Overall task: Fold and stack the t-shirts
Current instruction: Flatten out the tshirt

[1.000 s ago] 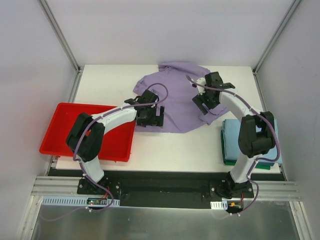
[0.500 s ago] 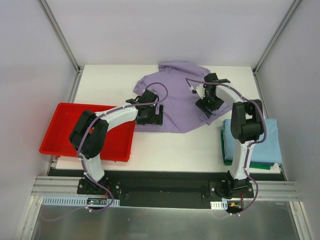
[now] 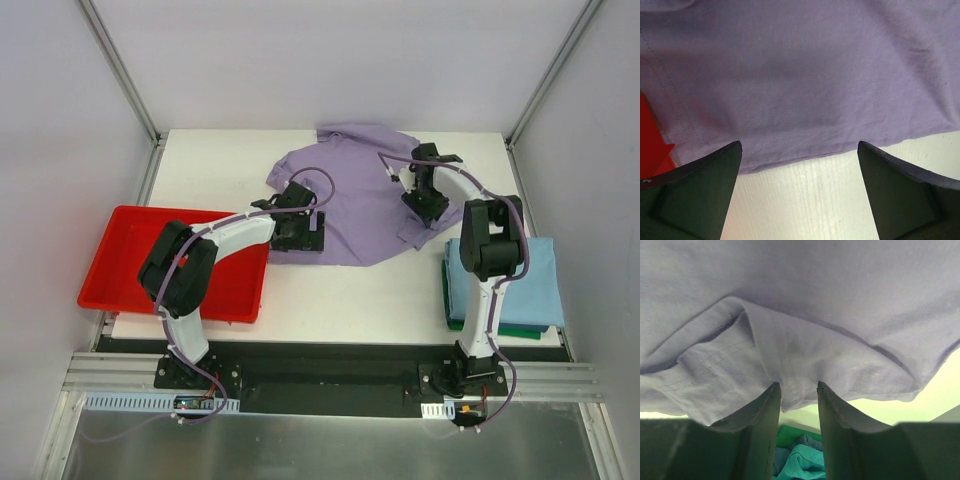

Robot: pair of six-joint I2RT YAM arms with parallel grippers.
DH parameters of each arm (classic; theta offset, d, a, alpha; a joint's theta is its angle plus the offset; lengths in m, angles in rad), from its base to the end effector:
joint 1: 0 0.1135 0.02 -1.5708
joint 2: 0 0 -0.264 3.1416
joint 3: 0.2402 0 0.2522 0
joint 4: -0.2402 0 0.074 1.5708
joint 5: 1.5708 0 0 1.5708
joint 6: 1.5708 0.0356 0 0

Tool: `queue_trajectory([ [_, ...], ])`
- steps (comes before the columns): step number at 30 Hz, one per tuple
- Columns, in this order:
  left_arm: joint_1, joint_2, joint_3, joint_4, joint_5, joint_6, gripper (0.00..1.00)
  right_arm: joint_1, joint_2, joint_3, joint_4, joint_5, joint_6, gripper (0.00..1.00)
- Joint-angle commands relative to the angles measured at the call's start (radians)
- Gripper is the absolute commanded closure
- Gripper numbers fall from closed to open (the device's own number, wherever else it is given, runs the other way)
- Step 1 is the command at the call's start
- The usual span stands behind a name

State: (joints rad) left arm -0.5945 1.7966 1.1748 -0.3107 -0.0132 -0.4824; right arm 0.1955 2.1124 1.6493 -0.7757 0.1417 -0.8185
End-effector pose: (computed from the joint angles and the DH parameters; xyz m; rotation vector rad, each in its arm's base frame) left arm 0.3138 -0.2116 0.1889 0.1376 2.5517 -0.4186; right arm 0.4303 0.0801 0.1807 -1.3540 2.5075 -0.3388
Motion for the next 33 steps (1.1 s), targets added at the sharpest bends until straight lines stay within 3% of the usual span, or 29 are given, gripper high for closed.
queue_trajectory([
  [1,0.007,0.000,-0.012,-0.002,-0.045,0.002,0.01,-0.019,-0.008,0.033,-0.022,0.044,0.028,0.64],
  [9,0.010,0.000,-0.010,-0.001,-0.056,0.002,0.01,-0.034,0.000,0.041,-0.060,-0.060,0.018,0.60],
  [21,0.032,-0.013,-0.026,-0.001,-0.079,0.005,0.01,-0.033,0.044,0.064,-0.091,-0.084,0.027,0.64],
  [24,0.042,-0.019,-0.033,-0.001,-0.082,0.004,0.01,-0.034,0.049,0.072,-0.093,-0.065,0.036,0.75],
  [28,0.044,-0.020,-0.032,0.001,-0.064,0.004,0.01,-0.036,0.014,0.057,-0.030,0.008,0.071,0.97],
  [33,0.044,-0.022,-0.029,0.001,-0.048,0.004,0.01,-0.038,-0.129,-0.017,0.107,0.133,0.122,0.99],
])
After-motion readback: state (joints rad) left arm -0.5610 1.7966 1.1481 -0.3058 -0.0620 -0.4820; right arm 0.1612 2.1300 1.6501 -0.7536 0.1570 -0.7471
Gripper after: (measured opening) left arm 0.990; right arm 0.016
